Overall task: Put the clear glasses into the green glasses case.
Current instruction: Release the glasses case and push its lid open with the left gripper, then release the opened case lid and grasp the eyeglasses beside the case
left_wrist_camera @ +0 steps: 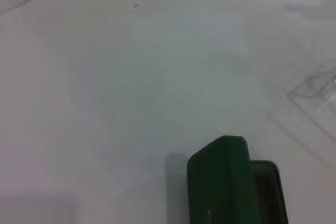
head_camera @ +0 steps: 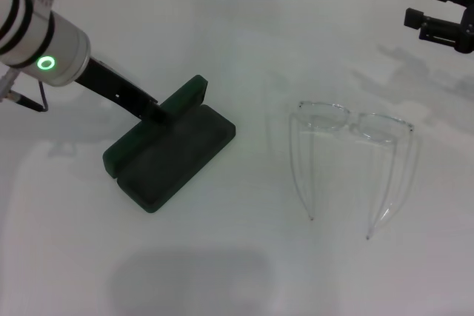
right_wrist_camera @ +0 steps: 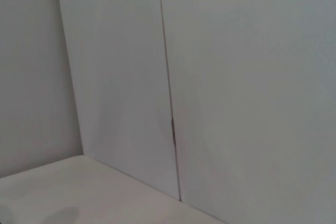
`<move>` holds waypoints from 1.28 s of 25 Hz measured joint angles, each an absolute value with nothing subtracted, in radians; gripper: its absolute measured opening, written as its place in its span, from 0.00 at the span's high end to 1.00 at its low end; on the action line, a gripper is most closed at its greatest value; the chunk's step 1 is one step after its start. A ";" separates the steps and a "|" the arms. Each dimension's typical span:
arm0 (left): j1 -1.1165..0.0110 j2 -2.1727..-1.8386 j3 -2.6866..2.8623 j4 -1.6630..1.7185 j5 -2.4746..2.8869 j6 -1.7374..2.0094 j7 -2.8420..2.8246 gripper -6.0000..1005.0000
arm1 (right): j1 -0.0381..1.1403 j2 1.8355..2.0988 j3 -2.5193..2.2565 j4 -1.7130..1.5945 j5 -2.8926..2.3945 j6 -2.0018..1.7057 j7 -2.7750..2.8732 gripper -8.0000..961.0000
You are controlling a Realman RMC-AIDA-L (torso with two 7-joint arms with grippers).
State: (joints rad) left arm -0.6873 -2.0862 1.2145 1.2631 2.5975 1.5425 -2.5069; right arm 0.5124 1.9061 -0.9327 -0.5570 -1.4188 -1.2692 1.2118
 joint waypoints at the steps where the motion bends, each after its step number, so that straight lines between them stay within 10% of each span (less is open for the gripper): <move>1: -0.687 -2.086 1.215 1.261 2.599 1.541 -2.507 0.38 | 0.512 1.906 -0.933 -0.557 -1.419 -1.270 1.212 0.20; 11: -0.694 -2.087 1.215 1.236 2.623 1.536 -2.508 0.38 | 0.520 1.908 -0.933 -0.557 -1.419 -1.269 1.212 0.22; 32: -0.680 -2.089 1.281 1.278 2.620 1.525 -2.520 0.74 | 0.525 1.908 -0.936 -0.568 -1.478 -1.275 1.235 0.25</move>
